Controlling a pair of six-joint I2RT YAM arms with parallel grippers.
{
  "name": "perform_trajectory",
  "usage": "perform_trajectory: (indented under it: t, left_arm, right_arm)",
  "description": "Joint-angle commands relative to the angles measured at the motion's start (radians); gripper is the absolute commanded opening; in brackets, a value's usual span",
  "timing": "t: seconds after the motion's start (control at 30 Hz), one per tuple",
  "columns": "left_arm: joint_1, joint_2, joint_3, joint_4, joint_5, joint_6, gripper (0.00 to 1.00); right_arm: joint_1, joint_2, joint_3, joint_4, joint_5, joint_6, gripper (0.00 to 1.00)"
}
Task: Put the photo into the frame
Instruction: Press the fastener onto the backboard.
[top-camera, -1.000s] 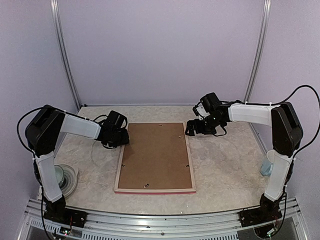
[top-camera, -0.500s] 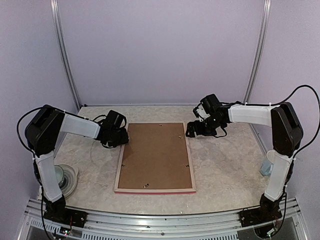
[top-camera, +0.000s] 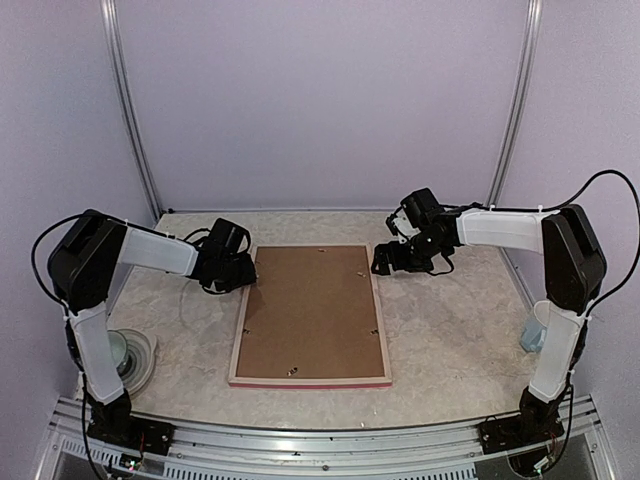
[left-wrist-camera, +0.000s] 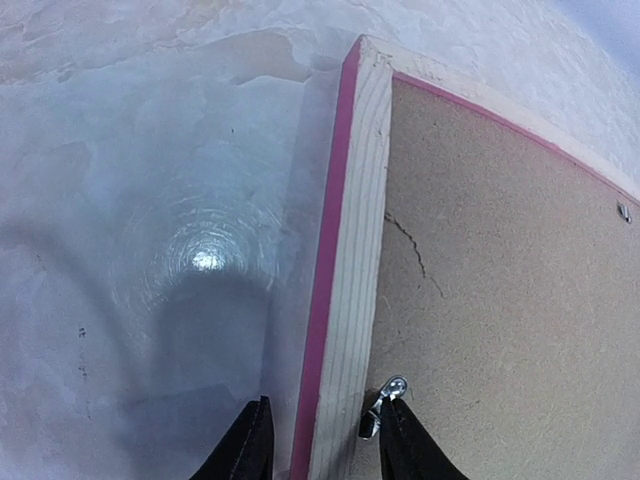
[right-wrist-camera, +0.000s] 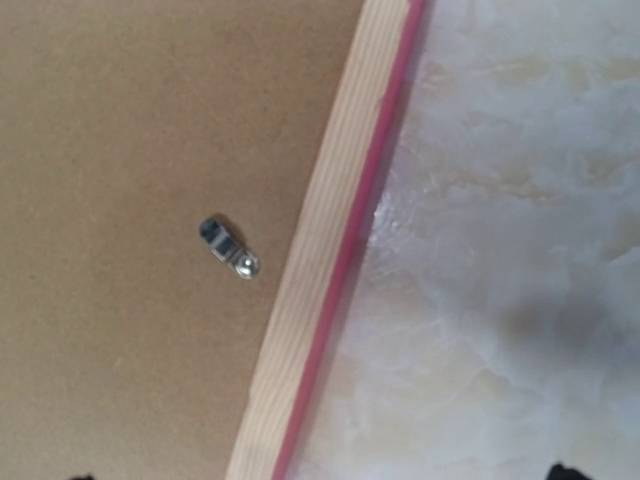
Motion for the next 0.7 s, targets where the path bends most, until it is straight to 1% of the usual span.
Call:
perform_trajectory:
  t: [0.0, 0.13, 0.4, 0.67]
  left_arm:
    - [0.006, -0.006, 0.029, 0.000, -0.003, -0.006, 0.37]
    - [0.005, 0.020, 0.028, -0.012, 0.004, -0.009, 0.37]
    - [0.001, 0.018, 0.002, -0.022, -0.011, -0.006, 0.37]
    - [-0.009, 0.026, -0.018, -0.033, -0.021, -0.006, 0.34]
  right_arm:
    - [-0.005, -0.037, -0.011, 0.011, -0.005, 0.000, 0.98]
    - [-0.006, -0.038, -0.009, 0.012, -0.004, -0.002, 0.98]
    - [-0.006, -0.032, -0.004, 0.008, -0.005, -0.001, 0.98]
    - [-0.005, -0.031, -0.002, 0.006, -0.005, -0.002, 0.98]
